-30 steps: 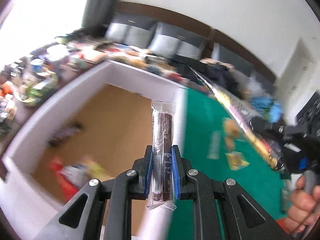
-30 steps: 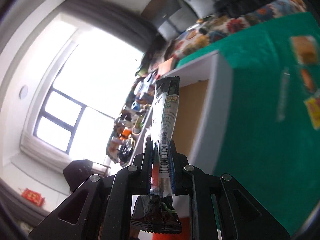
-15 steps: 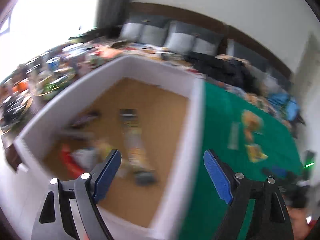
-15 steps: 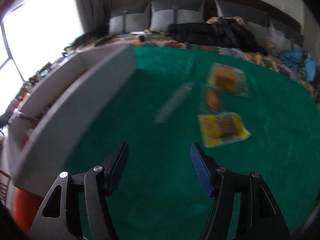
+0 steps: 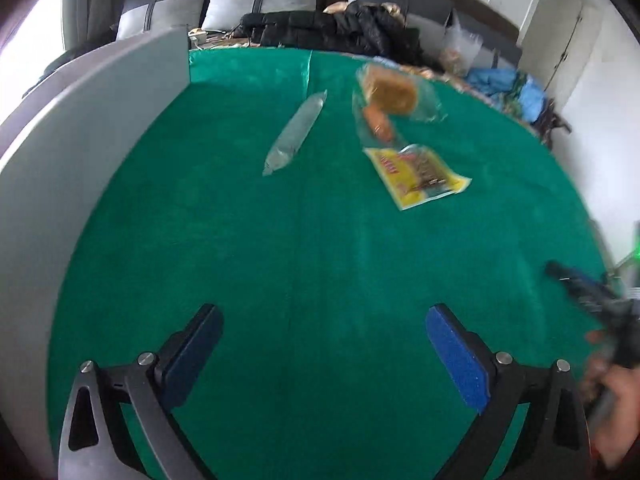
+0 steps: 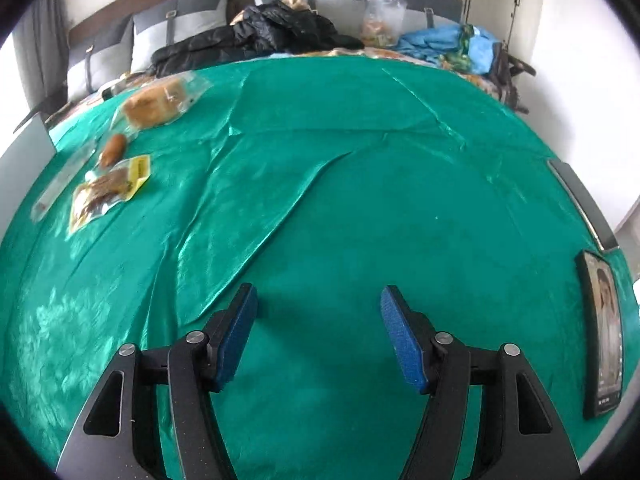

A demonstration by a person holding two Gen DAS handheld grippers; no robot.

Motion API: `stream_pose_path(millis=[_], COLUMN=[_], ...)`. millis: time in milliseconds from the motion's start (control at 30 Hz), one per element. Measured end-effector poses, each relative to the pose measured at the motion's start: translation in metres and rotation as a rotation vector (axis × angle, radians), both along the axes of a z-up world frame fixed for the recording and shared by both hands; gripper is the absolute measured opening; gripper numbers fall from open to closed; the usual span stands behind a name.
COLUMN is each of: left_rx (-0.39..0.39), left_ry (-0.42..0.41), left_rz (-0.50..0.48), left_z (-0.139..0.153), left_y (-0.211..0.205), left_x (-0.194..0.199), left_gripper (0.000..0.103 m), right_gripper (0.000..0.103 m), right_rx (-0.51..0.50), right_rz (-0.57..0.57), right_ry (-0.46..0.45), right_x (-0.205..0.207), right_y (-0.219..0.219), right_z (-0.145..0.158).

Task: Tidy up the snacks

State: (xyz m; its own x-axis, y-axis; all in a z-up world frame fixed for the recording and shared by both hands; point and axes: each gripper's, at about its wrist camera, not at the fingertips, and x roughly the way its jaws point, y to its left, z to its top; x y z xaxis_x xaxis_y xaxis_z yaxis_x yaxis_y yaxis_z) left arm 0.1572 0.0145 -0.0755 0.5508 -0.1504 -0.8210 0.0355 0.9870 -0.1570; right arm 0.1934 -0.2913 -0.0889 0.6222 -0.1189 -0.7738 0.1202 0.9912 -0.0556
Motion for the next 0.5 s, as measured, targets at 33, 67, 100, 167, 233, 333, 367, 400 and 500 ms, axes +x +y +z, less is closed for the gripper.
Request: stream_pose_path(millis=[33,67,100,167,233,333,367,400,500], left_rx=[0.011,0.021,0.027,0.051,0.093,0.147,0.145,0.143,0.14], left_ry=[-0.003,-0.01,-0.021,-0.04,-0.04,-0.041,-0.04,-0.04,-0.04], left_rz=[0.005,0.01,0.011,0.001,-0.019,-0.038,-0.037,-0.038,-0.042], left_z=[-0.004,-0.007,-0.008,-0.01,-0.013,-0.017,-0.018,-0.019,-0.019], left_y=[-0.004,-0.008,-0.011,-0.018,-0.026,-0.029,-0.028,-0.027,-0.025], left_x=[0.002,0.007,0.011,0.021,0.033,0.041,0.043,0.044,0.044], left_gripper=[0.1,0.1,0.1,0.1,0.1,0.103,0.103,0.103,0.103], right_gripper=[0.069,0.07,0.073,0.076,0.08,0.083,0.084,0.085,0.087], right_rx=[0.008,0.007,0.006,0.004,0.006,0.007,0.009,0.01,0.008], right_rz=[-0.009,-0.016,-0.018,-0.016,-0.014,-0.01,-0.008,-0.007,-0.009], right_ry=[0.0,0.001,0.002,0.006,0.009,0.014,0.014,0.015,0.017], right_x=[0.005,0.008,0.006,0.004,0.005,-0.001,-0.002,-0.003,-0.002], right_y=[-0.004,-0.004,-0.006,0.001,0.002,0.005,0.005,0.005,0.004], right_z=[0.0,0.0,0.002,0.003,0.003,0.002,0.003,0.003,0.002])
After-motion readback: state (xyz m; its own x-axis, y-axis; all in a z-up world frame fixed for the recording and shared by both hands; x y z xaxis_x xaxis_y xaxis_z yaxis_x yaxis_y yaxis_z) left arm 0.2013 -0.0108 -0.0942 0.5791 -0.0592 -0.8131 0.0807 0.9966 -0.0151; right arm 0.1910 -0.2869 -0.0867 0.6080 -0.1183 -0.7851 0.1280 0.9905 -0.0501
